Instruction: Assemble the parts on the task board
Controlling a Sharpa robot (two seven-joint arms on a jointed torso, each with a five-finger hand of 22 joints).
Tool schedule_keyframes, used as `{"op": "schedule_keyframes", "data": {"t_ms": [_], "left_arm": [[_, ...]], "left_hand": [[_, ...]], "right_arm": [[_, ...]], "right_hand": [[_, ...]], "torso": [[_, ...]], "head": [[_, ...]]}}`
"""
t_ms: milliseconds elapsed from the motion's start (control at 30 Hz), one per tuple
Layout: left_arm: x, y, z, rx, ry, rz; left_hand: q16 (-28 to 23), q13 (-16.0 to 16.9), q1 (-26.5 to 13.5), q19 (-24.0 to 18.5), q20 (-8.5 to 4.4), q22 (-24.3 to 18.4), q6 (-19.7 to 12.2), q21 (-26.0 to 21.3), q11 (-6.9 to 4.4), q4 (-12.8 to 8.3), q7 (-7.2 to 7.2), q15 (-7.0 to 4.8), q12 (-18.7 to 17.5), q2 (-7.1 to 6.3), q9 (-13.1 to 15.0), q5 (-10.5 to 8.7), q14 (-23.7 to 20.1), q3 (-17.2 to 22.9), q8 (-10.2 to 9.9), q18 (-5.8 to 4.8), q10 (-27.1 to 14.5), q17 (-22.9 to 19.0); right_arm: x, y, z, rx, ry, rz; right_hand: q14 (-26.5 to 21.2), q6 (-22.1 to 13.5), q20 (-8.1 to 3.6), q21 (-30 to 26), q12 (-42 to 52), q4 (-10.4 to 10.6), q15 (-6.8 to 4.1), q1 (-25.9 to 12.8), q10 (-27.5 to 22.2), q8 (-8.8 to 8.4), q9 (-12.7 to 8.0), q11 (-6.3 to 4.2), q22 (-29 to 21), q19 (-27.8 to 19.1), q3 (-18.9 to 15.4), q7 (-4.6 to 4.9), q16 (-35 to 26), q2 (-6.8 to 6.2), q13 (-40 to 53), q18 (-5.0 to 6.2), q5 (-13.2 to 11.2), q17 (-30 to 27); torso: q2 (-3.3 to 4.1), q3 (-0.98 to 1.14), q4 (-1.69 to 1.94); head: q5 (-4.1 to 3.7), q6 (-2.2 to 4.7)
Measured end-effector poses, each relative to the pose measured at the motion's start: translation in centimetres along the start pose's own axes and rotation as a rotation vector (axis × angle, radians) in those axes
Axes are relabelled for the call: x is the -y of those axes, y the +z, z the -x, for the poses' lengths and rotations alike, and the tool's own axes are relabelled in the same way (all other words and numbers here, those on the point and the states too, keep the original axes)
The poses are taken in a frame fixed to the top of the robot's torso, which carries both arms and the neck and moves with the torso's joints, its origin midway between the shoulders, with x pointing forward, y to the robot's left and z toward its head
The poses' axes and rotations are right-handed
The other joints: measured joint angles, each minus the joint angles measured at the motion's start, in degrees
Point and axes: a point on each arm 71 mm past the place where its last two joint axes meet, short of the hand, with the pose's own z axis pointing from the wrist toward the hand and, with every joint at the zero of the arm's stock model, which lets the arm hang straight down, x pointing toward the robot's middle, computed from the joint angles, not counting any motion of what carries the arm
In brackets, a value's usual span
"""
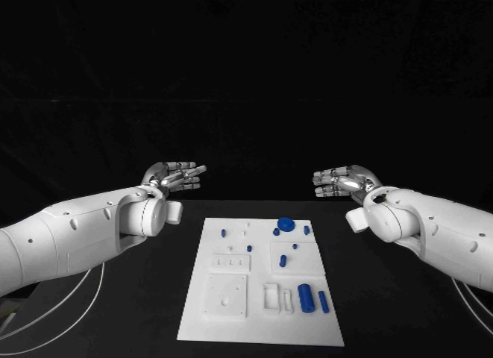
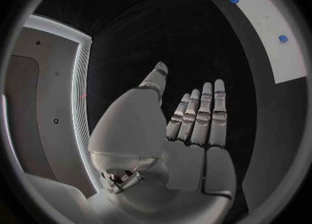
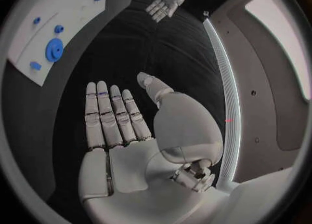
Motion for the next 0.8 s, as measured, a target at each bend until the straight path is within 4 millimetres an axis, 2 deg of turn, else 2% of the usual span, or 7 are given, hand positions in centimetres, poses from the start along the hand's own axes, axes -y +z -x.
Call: {"op": "schedule_keyframes", "data": {"t_ms": [100, 167, 233, 467, 600, 667, 800], "left_arm": [[0.1, -0.3, -0.2, -0.019, 0.000, -0.003], [0.2, -0.6, -0.4, -0.036, 0.001, -0.006], [0.3, -1.0, -0.6, -0.049, 0.002, -0.009], [0.6, -2.7, -1.3, -0.107, 0.000, -0.019], [0.8, -3.7, -2.3, -0.153, -0.006, -0.023], [0.9, -4.1, -2.8, -0.177, -0.010, -0.025], [1.1, -5.2, -3.9, -0.231, -0.018, -0.026]], "left_hand": [[0.7, 0.2, -0.3, 2.7, -2.88, 0.4, 5.9, 2.1, -0.40, -2.6, -0.25, -0.77, 0.0, 1.84, 0.3, 1.17, 5.4, -0.8, 0.4, -2.07, 7.7, 0.2], [0.7, 0.2, -0.3, 3.8, -4.03, 0.7, 9.5, 3.1, -0.90, -3.7, -0.64, -1.56, 0.0, 2.43, 0.5, 1.84, 7.9, -1.0, 0.7, -2.20, 10.1, 0.3], [0.7, 0.2, -0.6, 4.4, -4.62, 0.8, 12.2, 3.7, -1.14, -4.6, -0.88, -2.00, 0.0, 2.87, 0.6, 2.05, 8.9, -1.3, 0.8, -3.36, 11.1, 0.3], [1.0, 0.2, -0.6, 6.0, -6.21, 1.2, 13.1, 6.1, -2.03, -6.2, -1.26, -3.42, 0.2, 3.65, 0.6, 2.49, 12.9, -1.0, 0.8, -3.41, 13.4, 0.6], [2.3, 0.2, -0.9, 7.9, -7.69, 2.2, 13.3, 8.2, -3.00, -6.5, -1.48, -5.10, 0.2, 3.87, 0.5, 2.49, 16.7, -0.7, 0.8, -3.42, 15.8, 1.2], [2.6, 0.2, -1.1, 8.2, -7.99, 2.6, 13.6, 9.0, -3.37, -6.5, -1.78, -5.35, 0.2, 4.11, 0.5, 2.49, 17.4, -0.6, 0.8, -4.29, 16.2, 1.2], [3.0, 0.2, -1.5, 7.5, -8.71, 3.6, 14.6, 10.7, -3.53, -7.0, -2.06, -5.90, 0.2, 4.48, 0.6, 2.49, 18.1, -0.1, 0.8, -4.29, 17.5, 1.1]], "right_arm": [[-0.3, 0.1, -0.1, -0.005, -0.142, 0.039], [-0.4, 0.2, -0.3, -0.010, -0.238, 0.065], [-0.6, 0.2, -0.4, -0.017, -0.317, 0.088], [-1.6, 0.1, -1.8, -0.064, -0.601, 0.167], [-2.1, 0.0, -3.1, -0.100, -0.755, 0.198], [-2.3, 0.0, -3.6, -0.113, -0.818, 0.205], [-2.5, 0.0, -4.5, -0.135, -0.950, 0.209]], "right_hand": [[5.1, 3.6, -1.64, 1.2, 0.0, -0.3, -1.69, 0.4, 2.9, 0.34, 0.2, -0.89, 0.3, 4.1, 0.9, -0.54, 0.4, -0.41, 0.0, -0.01, 0.3, 0.3], [9.0, 5.5, -2.93, 2.6, 0.0, -0.5, -2.97, 0.6, 4.6, 0.34, 0.3, -1.51, 0.6, 7.4, 1.1, -0.83, 1.0, -0.79, 0.1, -0.01, 0.8, 0.8], [13.8, 7.4, -4.63, 4.7, 0.0, -0.6, -4.59, 0.8, 6.3, 0.37, 0.3, -2.25, 1.4, 11.8, 1.0, -1.19, 2.4, -1.48, 0.1, 0.00, 1.2, 2.0], [22.5, 10.9, -9.49, 14.1, 0.0, -2.0, -8.68, 1.0, 9.4, 0.37, 0.3, -4.10, 6.2, 24.4, -0.4, -2.46, 18.3, -2.18, 0.1, 0.85, 1.7, 12.6], [23.5, 11.5, -10.97, 20.0, 0.0, -2.2, -9.61, 0.6, 9.7, 0.37, 0.4, -4.48, 10.2, 28.2, -0.7, -2.66, 28.7, -2.61, 0.1, 0.80, 1.7, 19.7], [23.5, 11.7, -11.48, 22.5, 0.0, -2.5, -9.61, 0.4, 9.7, 0.37, 0.4, -4.48, 12.3, 28.8, -0.3, -2.83, 32.5, -2.73, 0.1, 0.77, 1.7, 22.3], [23.5, 11.8, -12.09, 31.9, 0.0, -3.1, -9.94, 0.0, 10.3, 0.37, 0.4, -5.02, 21.4, 30.7, 1.3, -3.16, 45.0, -3.78, 0.1, 1.28, 0.0, 28.9]], "torso": [[0.24, -0.08, 0.26], [0.41, -0.14, 0.46], [0.63, -0.18, 0.73], [1.61, -0.13, 1.86], [2.31, -0.01, 2.65], [2.64, 0.03, 3.07], [3.32, 0.05, 3.89]], "head": [[-0.31, 0.11], [-0.53, 0.20], [-0.81, 0.28], [-1.81, 0.70], [-2.59, 1.01], [-2.93, 1.09], [-3.57, 1.18]]}}
